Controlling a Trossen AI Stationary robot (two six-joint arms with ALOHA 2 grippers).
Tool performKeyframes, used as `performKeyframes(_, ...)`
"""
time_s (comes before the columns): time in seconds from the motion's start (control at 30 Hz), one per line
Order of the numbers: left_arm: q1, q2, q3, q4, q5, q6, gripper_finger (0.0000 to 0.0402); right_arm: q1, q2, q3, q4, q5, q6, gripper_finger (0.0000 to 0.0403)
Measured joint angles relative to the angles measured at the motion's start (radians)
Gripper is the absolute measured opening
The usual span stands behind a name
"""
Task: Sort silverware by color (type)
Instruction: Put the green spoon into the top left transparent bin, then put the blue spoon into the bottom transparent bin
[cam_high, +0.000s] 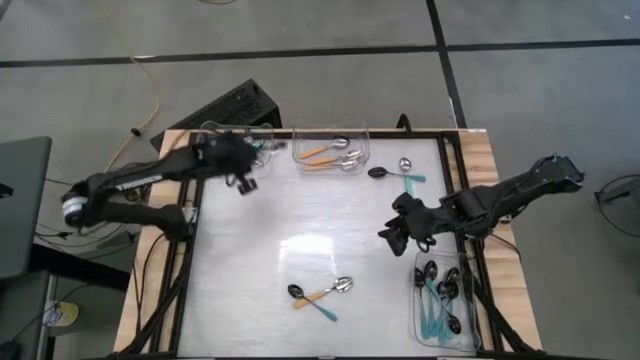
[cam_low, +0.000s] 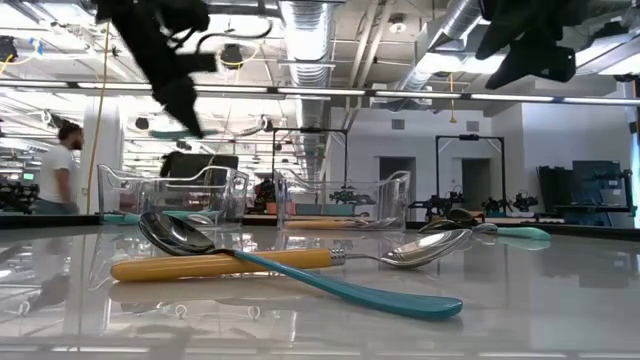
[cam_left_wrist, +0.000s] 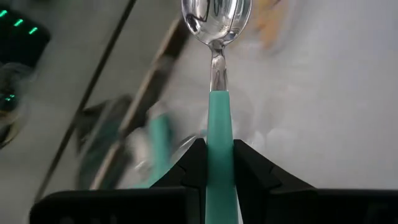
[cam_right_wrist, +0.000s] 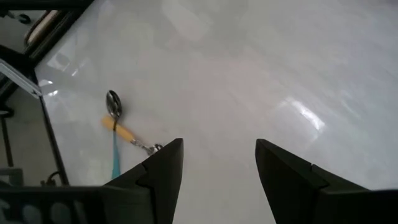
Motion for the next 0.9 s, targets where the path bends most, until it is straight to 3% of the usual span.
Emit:
performKeyframes(0.17,0.232,0.019,-0.011,-0.003,0.05,0.17,0.0033,-0.034,0.036,0.0,0.033,-0.024,-0.031,0.0223)
performKeyframes(0.33,0.36,0.108,-0.012,-0.007,0.052,0.242,0.0033,-0.074,0.033,0.001,0.081,-0.056,-0.051,0.0223)
performKeyframes(0.43,0.378,0.147,-0.012,0.008,0.02,0.252,0.0064,-0.078,0.029,0.001,0.095,-0.06,-0.053,0.0223)
performKeyframes(0.73,0.357,0.157,-0.007,0.0,-0.076,0.217,0.0219,-0.084,0.034,0.001,0.049,-0.063,-0.045,0.0223)
performKeyframes(0.83,0.338,0.148,0.021,-0.058,-0.054,0.1,0.024,-0.145,0.008,0.001,-0.072,-0.059,0.003,0.0223)
performKeyframes(0.9,0.32,0.134,0.033,-0.1,0.034,-0.019,0.0245,-0.213,-0.012,0.002,-0.171,-0.049,-0.016,0.0223)
